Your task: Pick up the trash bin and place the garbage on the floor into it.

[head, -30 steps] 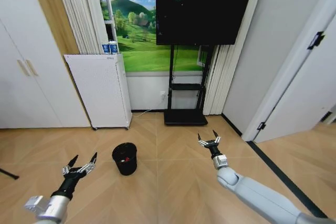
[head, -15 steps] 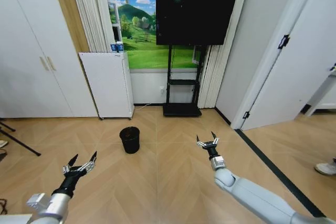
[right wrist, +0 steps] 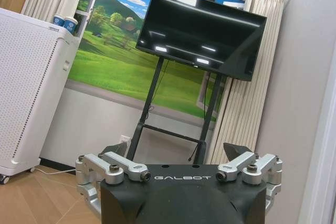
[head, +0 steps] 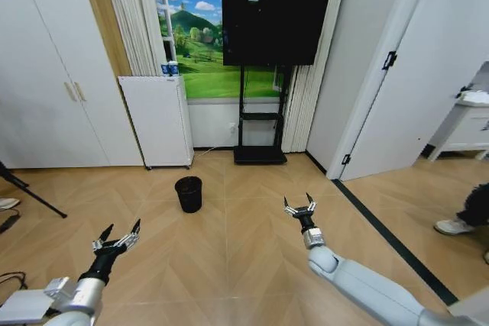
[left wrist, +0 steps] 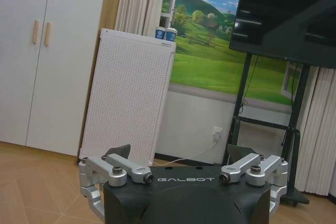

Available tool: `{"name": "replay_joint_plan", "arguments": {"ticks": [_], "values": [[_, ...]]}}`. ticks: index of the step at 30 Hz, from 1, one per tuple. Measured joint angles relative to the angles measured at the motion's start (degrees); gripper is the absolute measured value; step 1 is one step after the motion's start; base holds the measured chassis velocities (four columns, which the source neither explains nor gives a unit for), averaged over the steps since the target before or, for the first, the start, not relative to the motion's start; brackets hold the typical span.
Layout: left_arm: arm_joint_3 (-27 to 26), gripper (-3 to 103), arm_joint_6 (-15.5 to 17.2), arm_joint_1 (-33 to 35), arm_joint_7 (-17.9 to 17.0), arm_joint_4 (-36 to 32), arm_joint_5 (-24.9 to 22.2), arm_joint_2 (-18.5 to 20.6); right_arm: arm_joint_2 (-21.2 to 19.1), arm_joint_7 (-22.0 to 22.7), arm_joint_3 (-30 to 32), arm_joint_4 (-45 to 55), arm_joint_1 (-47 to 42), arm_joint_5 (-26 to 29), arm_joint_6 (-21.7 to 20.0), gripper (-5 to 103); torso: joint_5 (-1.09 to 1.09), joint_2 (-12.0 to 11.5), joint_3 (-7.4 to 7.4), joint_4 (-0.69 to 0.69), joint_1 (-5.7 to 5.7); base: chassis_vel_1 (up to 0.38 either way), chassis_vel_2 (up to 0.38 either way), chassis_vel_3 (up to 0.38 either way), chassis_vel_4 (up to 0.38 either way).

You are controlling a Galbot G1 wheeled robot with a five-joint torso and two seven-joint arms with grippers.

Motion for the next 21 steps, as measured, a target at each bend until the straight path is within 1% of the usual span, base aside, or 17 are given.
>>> {"name": "replay_joint_plan", "arguments": {"ticks": [7, 14, 16, 17, 18, 19, 20, 21], "values": [[0.96, 100, 0.08, 0.08, -0.57, -1.47, 1.04, 0.03, 0.0, -0.02, 0.26, 0.41, -0.13, -0.15, 0.12, 100, 0.0, 0.0, -0.02, -0.02, -0.04, -0.004, 0.007, 0.009, -0.004], [-0.79, 100, 0.9, 0.22, -1.59, -3.26, -0.4, 1.65, -1.26, -0.23, -0.21, 1.58, 0.96, 0.92, -0.05, 100, 0.0, 0.01, -0.03, -0.03, -0.05, 0.01, -0.013, -0.022, 0.007], [-1.37, 100, 1.29, 0.29, -1.95, -3.26, -0.89, 2.15, -1.66, -0.32, -1.18, 2.93, 2.26, 3.33, -1.47, 100, 0.0, 0.01, -0.03, -0.02, -0.05, 0.0, 0.0, 0.0, 0.0], [-1.37, 100, 1.29, 0.29, -1.95, -3.26, -0.89, 2.15, -1.66, -0.32, -1.18, 2.93, 2.26, 3.33, -1.47, 100, 0.0, 0.01, -0.03, -0.02, -0.05, 0.0, 0.0, 0.0, 0.0], [-1.57, 100, 1.84, 0.13, -2.76, -3.26, -1.23, 2.76, -1.86, -0.16, -2.02, 3.77, 3.31, 4.93, -2.95, 100, -0.02, 0.0, -0.02, -0.01, -0.05, 0.0, 0.0, 0.0, 0.0], [-1.57, 100, 1.84, 0.13, -2.76, -3.26, -1.23, 2.76, -1.86, -0.16, -2.02, 3.77, 3.31, 4.93, -2.95, 100, -0.02, 0.0, -0.02, -0.01, -0.05, 0.0, 0.0, 0.0, 0.0], [-1.88, 100, 2.6, -0.25, -4.0, -3.26, -1.67, 3.61, -2.06, 0.81, -2.87, 4.42, 4.34, 6.22, -5.07, 100, -0.01, 0.01, -0.02, 0.01, -0.05, 0.0, 0.0, 0.0, 0.0], [-1.95, 100, 2.76, -0.35, -4.28, -3.24, -1.77, 3.82, -2.11, 1.06, -3.09, 4.53, 4.57, 6.52, -5.55, 100, -0.01, 0.01, -0.02, 0.01, -0.05, 0.0, 0.0, 0.0, 0.0]]}}
